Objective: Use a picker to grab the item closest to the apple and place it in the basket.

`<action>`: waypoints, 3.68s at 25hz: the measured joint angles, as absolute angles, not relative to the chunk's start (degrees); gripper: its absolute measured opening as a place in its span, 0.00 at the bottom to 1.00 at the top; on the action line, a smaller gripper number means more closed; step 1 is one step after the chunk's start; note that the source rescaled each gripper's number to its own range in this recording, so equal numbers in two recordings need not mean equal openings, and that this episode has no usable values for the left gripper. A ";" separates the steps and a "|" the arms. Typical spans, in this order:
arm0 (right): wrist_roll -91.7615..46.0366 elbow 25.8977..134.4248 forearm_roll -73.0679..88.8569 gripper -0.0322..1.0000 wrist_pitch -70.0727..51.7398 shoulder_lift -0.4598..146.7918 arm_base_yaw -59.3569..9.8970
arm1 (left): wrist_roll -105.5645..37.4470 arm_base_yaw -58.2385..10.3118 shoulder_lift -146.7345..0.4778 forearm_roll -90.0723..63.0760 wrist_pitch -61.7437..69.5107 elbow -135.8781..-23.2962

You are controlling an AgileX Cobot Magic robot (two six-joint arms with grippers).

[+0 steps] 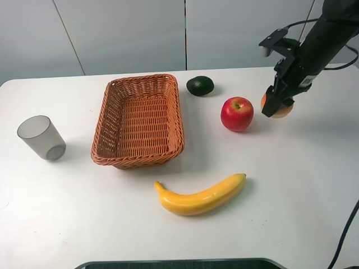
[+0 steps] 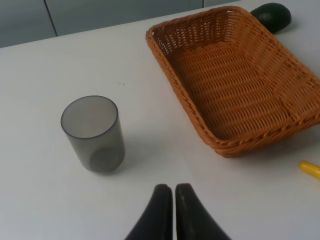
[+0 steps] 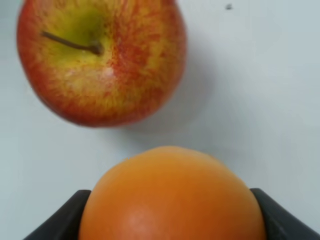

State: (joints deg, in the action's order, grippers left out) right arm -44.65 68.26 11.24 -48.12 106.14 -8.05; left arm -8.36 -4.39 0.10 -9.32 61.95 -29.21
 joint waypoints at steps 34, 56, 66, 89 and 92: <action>17.48 87.68 0.00 0.03 -46.79 109.13 -47.09 | -8.36 -4.39 0.10 -9.32 61.95 -29.21; 18.13 99.39 -4.11 0.03 -35.29 128.83 -45.78 | -8.36 -4.39 0.10 -9.32 61.95 -29.21; 18.13 99.39 -4.47 0.03 -35.20 130.86 -45.69 | -8.26 -4.39 0.10 -9.32 61.95 -29.21; 16.91 99.55 -2.19 1.00 -37.46 127.19 -45.69 | -8.26 -4.39 0.10 -9.32 61.95 -29.21; 15.19 99.55 -2.10 1.00 -41.81 124.21 -45.37 | -8.26 -4.39 0.10 -9.32 61.95 -29.21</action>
